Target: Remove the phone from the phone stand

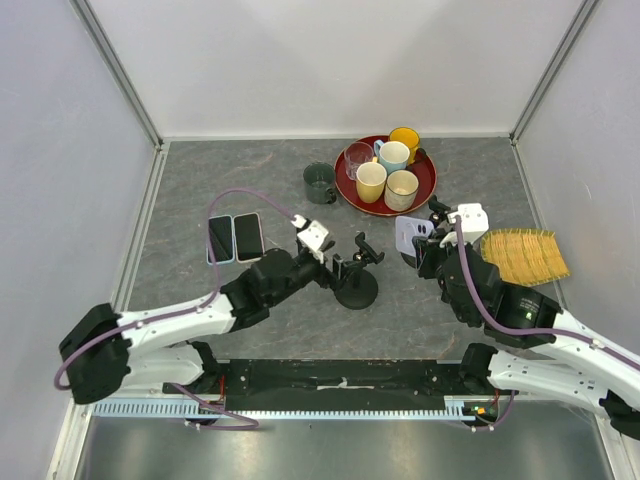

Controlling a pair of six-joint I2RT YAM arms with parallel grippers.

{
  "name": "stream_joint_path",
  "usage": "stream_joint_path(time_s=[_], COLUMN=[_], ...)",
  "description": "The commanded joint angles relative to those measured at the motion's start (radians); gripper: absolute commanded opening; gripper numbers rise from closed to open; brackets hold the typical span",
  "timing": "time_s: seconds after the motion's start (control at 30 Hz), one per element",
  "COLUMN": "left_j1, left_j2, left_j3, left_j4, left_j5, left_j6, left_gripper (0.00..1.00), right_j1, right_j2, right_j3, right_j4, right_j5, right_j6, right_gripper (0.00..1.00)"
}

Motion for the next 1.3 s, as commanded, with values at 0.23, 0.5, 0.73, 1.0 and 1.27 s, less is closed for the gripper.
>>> stream_joint_path(time_s=[0.23, 0.5, 0.73, 1.0, 1.27], left_j1=[-0.115, -0.296, -0.384, -0.404, -0.404], left_j2=[-0.271, -0.210, -0.114, 0.069, 0.187], left_j3=[-0.031, 0.034, 0.043, 0.040, 0.060], left_j4=[0.049, 0.144, 0.359, 0.668, 0.949], left_j5=[0.026, -0.211, -0.375, -0.500, -0.622], left_j6=[0.514, 0.911, 1.179, 1.402, 1.539], left_gripper=[0.82, 0.82, 0.82, 0.81, 0.70], right_j1=[0.001, 0.001, -0.001, -0.001, 0.001], right_j2=[0.004, 0.082, 0.138, 0.145, 0.153], right_j3=[0.133, 0.181, 0.179, 0.156, 0.146], right_j4=[0.163, 0.233, 0.290, 0.342, 0.342], right_j5=[-0.212, -0.338, -0.399, -0.419, -0.441], right_j6=[0.019, 0.088, 0.141, 0.227, 0.263], right_gripper=[0.00, 0.00, 0.00, 0.00, 0.00])
